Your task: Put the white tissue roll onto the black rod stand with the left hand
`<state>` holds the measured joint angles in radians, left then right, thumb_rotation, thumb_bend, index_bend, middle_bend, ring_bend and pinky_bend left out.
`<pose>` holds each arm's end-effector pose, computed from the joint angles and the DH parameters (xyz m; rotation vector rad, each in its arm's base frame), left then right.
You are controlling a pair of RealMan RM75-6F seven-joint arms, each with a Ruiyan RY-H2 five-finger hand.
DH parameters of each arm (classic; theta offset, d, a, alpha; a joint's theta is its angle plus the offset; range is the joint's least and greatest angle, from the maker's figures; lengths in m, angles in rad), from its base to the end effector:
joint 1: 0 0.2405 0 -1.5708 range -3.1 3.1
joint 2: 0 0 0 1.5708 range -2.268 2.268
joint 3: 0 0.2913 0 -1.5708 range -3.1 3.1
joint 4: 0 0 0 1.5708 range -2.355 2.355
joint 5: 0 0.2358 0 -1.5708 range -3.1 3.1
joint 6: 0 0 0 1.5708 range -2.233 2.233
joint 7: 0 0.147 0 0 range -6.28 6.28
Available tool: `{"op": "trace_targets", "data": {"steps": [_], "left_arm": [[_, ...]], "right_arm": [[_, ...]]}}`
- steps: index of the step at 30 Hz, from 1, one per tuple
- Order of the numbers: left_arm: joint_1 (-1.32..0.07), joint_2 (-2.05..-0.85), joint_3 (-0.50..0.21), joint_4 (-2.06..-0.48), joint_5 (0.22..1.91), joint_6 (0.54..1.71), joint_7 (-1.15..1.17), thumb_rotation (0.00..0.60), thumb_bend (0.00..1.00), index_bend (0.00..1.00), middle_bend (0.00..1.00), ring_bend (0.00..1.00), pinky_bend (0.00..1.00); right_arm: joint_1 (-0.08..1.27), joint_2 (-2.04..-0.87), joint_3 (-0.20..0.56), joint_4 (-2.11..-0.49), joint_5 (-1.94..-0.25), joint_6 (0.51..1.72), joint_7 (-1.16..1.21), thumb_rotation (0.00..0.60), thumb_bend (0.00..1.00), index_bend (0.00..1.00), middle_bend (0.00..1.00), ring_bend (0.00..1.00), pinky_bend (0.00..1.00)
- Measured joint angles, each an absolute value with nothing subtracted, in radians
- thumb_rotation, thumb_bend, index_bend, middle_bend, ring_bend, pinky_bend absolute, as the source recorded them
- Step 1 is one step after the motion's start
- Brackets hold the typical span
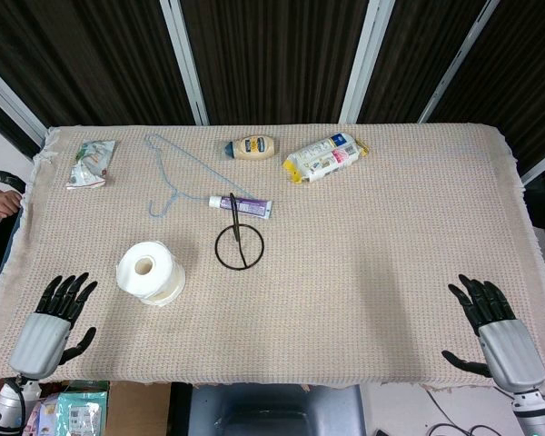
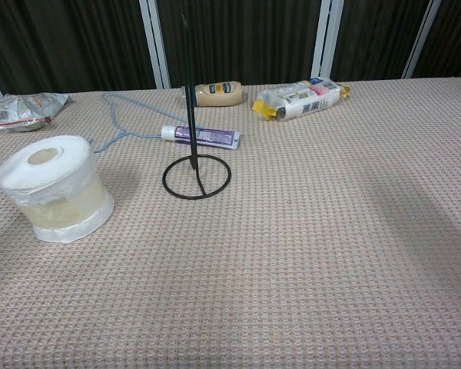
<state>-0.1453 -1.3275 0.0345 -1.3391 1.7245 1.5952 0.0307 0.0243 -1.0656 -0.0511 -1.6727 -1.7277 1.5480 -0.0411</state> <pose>-0.3463 0.1893 0.0892 -1.6224 -0.6765 -1.0191 -0.3278 -0.1409 0.1463 1.5710 -0.8582 0.9361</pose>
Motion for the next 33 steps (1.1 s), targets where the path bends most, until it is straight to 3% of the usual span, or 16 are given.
{"op": "trace_targets", "data": {"steps": [9,16,26,30,33], "left_arm": [[-0.187,-1.362,0.034,-1.311,1.72,1.55,-0.224,0.6,0.34,0.0,0.0,0.0,0.0],[-0.29,-1.507,-0.027,-1.161,1.654,1.441,-0.517,0.6,0.32,0.0,0.0,0.0,0.0],[-0.374,-1.598,-0.064,-1.079,1.58,1.311,-0.624,0.6,0.32,0.0,0.0,0.0,0.0],[-0.392,-1.619,-0.072,-1.05,1.556,1.276,-0.633,0.6,0.31,0.0,0.0,0.0,0.1],[-0.402,-1.636,-0.079,-1.024,1.537,1.258,-0.629,0.6,0.32,0.0,0.03,0.04,0.33]], "right_arm": [[0.029,-1.065,-0.047,-1.675,-1.713,1.535,-0.041,0.6,0.12,0.0,0.0,0.0,0.0],[0.029,-1.067,-0.035,-1.679,-1.692,1.537,-0.047,0.6,0.12,0.0,0.0,0.0,0.0],[0.029,-1.068,-0.028,-1.679,-1.681,1.539,-0.047,0.6,0.12,0.0,0.0,0.0,0.0],[0.028,-1.066,-0.028,-1.679,-1.681,1.54,-0.045,0.6,0.12,0.0,0.0,0.0,0.0],[0.027,-1.064,-0.03,-1.679,-1.683,1.542,-0.043,0.6,0.12,0.0,0.0,0.0,0.0]]}}
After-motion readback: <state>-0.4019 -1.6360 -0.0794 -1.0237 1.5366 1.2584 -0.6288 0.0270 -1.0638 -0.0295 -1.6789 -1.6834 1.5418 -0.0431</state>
